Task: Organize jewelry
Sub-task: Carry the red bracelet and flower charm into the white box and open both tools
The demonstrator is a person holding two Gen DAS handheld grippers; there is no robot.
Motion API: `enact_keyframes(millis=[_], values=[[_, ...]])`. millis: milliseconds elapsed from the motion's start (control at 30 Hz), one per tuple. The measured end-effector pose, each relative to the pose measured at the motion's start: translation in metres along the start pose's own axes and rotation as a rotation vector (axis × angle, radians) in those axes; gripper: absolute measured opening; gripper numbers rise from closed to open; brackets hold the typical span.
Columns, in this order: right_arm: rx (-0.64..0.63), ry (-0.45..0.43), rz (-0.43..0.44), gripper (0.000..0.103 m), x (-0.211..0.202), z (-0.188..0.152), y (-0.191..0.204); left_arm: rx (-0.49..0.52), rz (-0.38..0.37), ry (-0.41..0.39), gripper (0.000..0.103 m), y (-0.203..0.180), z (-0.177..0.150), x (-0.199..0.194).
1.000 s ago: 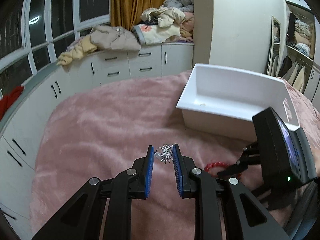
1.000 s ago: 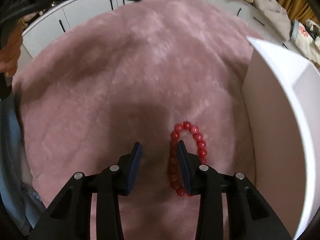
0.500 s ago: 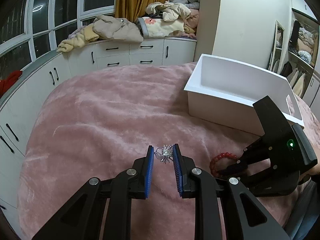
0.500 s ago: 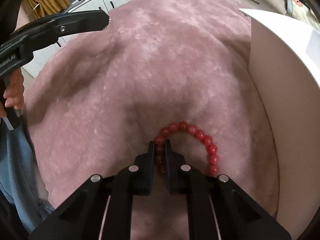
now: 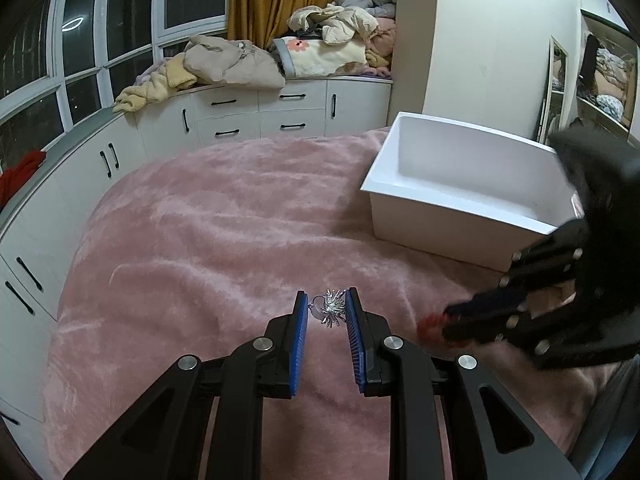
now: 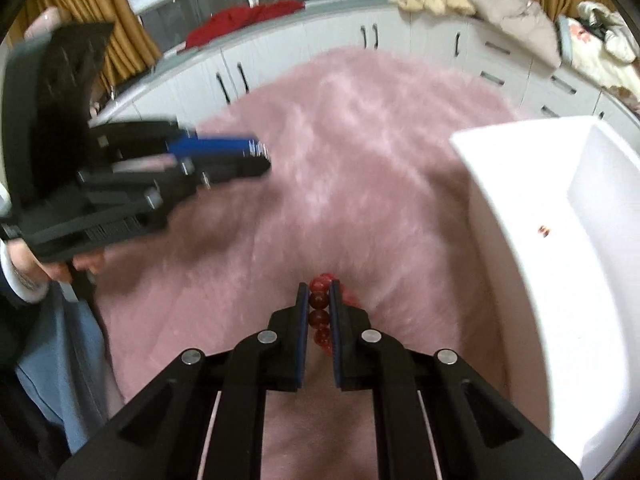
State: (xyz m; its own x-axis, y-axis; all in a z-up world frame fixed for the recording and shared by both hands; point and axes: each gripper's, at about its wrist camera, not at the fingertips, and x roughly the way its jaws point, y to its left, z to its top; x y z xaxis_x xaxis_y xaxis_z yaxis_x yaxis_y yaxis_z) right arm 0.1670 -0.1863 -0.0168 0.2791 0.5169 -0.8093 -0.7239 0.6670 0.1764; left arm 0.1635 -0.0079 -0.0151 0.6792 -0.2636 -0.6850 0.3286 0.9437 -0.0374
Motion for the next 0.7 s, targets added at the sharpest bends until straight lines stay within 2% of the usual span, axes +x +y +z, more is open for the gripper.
enact_keyframes(millis=[300,500,700], values=[[0.032,-0.161,0.018,0.010,-0.057,0.020,-0.011,0.054,0.013,-0.033,0.024,-0.025,0.026,-0.013],[0.060,-0.294,0.021,0.010,-0.108,0.019,-0.019,0.086,0.010,-0.067,0.024,-0.046,0.052,-0.026],[0.084,-0.436,-0.017,0.010,-0.171,0.011,-0.033,0.110,-0.020,-0.105,0.024,-0.074,0.084,-0.038]])
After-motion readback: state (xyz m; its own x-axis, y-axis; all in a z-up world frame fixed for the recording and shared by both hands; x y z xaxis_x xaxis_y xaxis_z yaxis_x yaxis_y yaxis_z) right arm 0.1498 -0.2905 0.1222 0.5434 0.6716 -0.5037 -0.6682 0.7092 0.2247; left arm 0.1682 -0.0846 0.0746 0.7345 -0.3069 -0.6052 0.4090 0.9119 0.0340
